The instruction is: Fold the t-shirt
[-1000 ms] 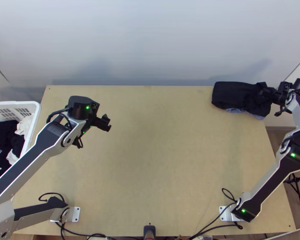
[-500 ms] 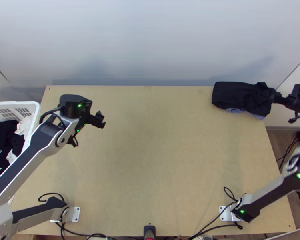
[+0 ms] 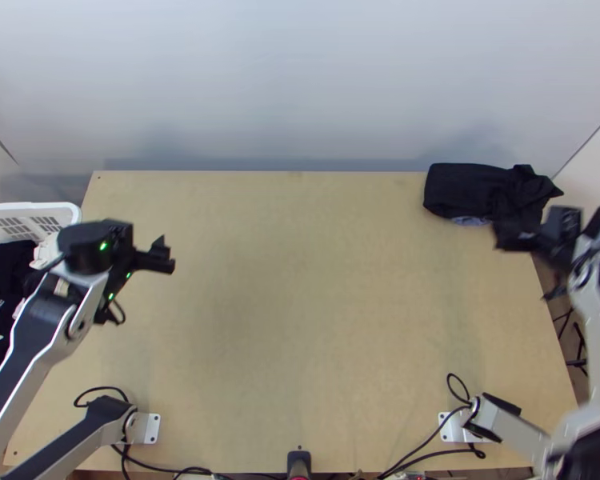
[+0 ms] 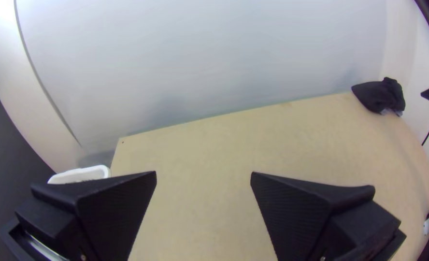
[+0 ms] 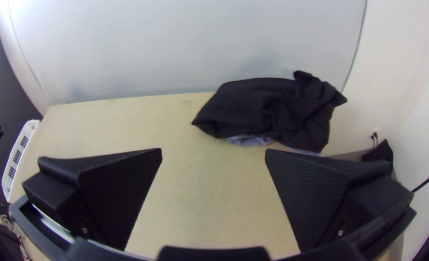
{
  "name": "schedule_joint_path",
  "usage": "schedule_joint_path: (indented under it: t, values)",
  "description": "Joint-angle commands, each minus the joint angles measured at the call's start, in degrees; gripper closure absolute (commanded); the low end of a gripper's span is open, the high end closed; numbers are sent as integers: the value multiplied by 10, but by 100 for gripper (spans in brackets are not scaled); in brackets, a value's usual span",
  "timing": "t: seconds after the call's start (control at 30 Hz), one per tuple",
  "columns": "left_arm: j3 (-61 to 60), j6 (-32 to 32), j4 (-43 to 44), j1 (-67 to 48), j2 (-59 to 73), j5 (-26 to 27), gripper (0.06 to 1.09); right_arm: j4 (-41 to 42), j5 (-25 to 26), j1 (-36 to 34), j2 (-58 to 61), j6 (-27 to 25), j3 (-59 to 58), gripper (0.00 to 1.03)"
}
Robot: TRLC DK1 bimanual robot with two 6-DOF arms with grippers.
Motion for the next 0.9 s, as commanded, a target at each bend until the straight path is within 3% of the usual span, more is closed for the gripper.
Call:
schedule_joint_path:
  t: [0.0, 0.33, 0.5, 0.87]
  values:
    - [-83, -34, -2, 34, -108, 7, 14, 16, 41, 137, -205, 64, -145, 4]
    - [-252, -59, 122, 67, -220, 7, 13, 112, 124, 238, -394, 166, -288, 4]
    - [-316, -93, 142, 65, -280, 7, 13, 132, 158, 271, -486, 166, -348, 4]
    - [-426, -98, 150, 61, -455, 7, 13, 122, 159, 271, -686, 152, -449, 4]
